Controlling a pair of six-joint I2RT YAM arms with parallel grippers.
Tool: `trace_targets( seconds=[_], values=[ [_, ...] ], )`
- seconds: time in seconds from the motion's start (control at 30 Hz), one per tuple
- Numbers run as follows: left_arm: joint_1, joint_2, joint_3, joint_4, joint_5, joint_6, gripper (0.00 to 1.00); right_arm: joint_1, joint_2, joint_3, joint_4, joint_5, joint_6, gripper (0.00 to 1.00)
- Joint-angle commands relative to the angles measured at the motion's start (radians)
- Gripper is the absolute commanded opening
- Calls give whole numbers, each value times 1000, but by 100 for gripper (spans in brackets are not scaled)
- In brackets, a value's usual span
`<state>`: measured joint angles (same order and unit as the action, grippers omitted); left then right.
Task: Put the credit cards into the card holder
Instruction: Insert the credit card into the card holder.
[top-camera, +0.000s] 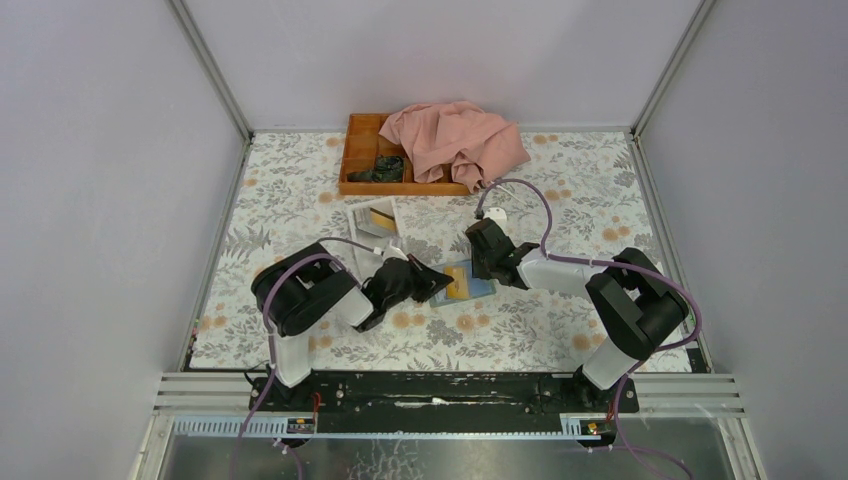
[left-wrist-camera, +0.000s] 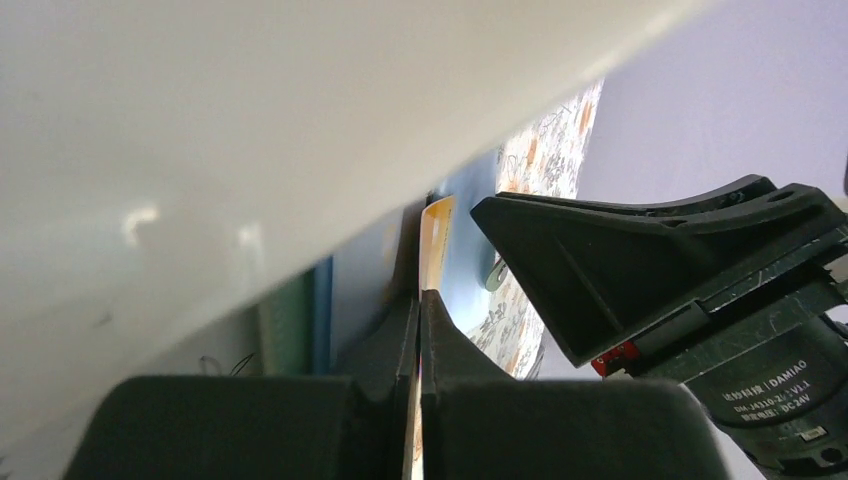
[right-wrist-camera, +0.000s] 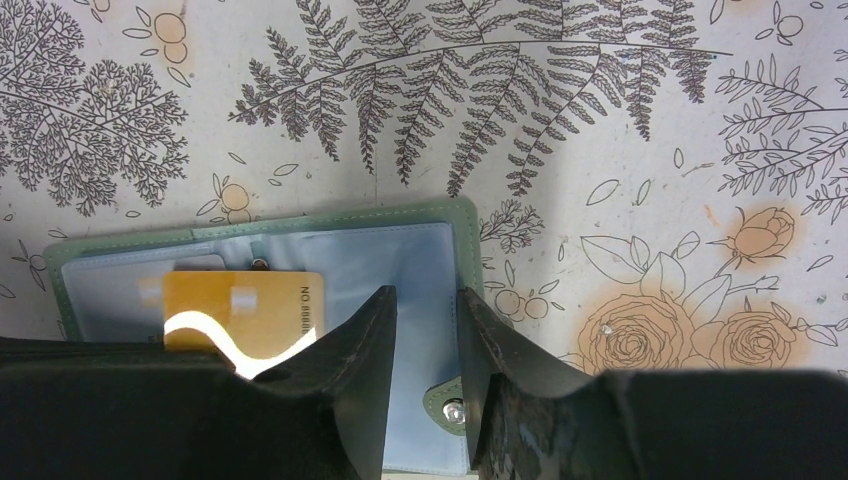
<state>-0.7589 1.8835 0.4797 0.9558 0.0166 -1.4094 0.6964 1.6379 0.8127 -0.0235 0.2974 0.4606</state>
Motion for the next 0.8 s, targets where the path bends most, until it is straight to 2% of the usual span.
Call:
trace_targets(
  seconds=[0.0, 0.23, 0.77],
  values=[
    [-6, 28, -92, 18, -106, -93, 0, -2, -16, -22, -5, -12, 23, 36],
    [-26, 126, -69, 159, -62, -130, 0, -1, -27, -32, -4, -14, 24, 36],
    [-66, 142, 18, 77, -13, -59, 0, -1, -36, -39, 0, -10, 27, 36]
  ],
)
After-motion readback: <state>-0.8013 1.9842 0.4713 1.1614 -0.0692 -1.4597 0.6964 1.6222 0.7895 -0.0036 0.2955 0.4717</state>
